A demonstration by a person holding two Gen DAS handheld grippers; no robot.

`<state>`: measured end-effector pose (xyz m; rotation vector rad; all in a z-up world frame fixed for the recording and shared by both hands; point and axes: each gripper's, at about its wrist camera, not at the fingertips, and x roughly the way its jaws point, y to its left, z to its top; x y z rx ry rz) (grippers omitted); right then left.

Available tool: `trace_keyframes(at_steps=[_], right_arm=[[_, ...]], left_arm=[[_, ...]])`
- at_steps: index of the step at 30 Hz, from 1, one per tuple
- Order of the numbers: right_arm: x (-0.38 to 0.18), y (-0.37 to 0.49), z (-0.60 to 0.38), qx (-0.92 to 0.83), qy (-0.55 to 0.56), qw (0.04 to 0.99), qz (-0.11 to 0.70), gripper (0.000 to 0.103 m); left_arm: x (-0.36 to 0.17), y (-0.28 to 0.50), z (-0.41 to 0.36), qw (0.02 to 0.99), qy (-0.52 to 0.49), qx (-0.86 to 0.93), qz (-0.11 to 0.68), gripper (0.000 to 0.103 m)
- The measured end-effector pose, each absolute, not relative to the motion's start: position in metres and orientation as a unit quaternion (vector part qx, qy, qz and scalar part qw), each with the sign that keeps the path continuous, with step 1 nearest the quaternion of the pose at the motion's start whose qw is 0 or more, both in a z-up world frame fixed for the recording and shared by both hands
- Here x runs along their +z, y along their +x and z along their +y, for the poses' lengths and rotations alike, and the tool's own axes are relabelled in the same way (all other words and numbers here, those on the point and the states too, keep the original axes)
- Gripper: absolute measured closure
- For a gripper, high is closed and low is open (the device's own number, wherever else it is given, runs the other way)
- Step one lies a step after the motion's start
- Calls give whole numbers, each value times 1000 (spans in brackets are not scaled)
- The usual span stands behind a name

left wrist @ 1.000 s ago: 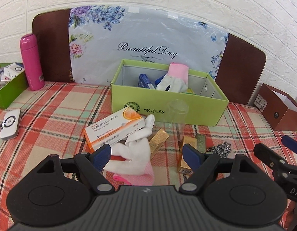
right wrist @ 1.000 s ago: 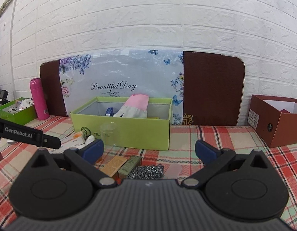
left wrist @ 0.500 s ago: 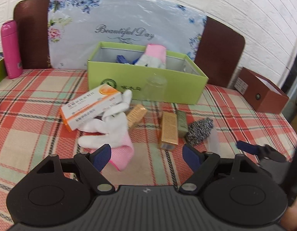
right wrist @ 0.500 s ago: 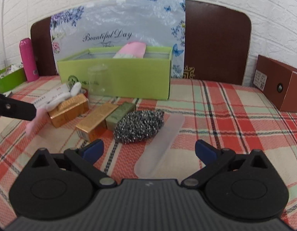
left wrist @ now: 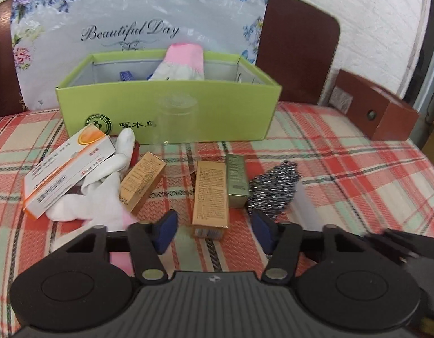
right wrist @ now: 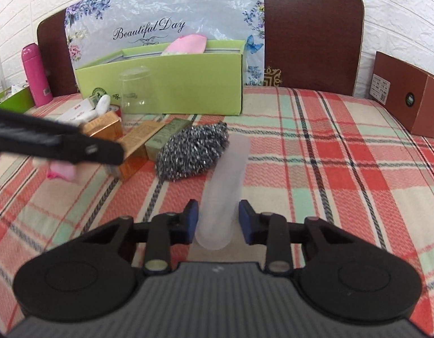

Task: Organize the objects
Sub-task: 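Grasp the gold box with the left tool while the right tool grasps the clear plastic tube, then carry the gold box and plastic tube into the lime-green box and release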

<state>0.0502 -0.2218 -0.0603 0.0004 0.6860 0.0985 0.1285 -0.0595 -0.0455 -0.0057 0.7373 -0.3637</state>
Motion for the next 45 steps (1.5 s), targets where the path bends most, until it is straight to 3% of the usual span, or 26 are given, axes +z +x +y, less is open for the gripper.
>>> trace_keyframes(at_steps=[3,5,14,15,17,18,20,23,25,32,36,38,39,45], right_arm=[[-57,32,-229,57,10,936,347,75],[-56,21,-229,72,8,932,354,75],[-49,-17,-235,135,-28,915,378,75],[-47,-17,-235,131,-24,917,375,73],[-44,-15,-232,130,-25,920,370,66],[-43,-12,-230,130,-26,921,367,66],[-44,-5,-224,124,-27,923,364,66],[-47,4,-220,119,-28,923,366,66],[-48,8,-220,117,-25,922,369,66],[-52,14,-222,110,-21,921,372,66],[-55,17,-222,108,-17,923,370,70],[-54,18,-222,109,-20,922,371,76],[-53,18,-222,112,-20,921,373,76],[-26,14,-221,151,12,924,352,76]], left_arm=[[-58,146,-60,913,-11,-160,376,57],[-61,147,-59,914,-10,-161,373,68],[-56,74,-23,898,-14,-173,405,69],[-56,66,-19,898,-17,-169,406,68],[-55,60,-15,899,-16,-161,407,57],[-53,61,-13,900,-20,-157,405,44],[-51,68,-14,904,-28,-146,401,42],[-49,79,-22,903,-22,-161,398,47],[-52,84,-28,897,-15,-172,406,65],[-56,86,-31,898,-2,-168,407,60],[-56,84,-32,899,7,-162,406,50],[-56,83,-33,899,14,-166,406,59],[-56,83,-33,899,17,-167,405,70],[-34,75,-27,903,0,-182,388,71]])
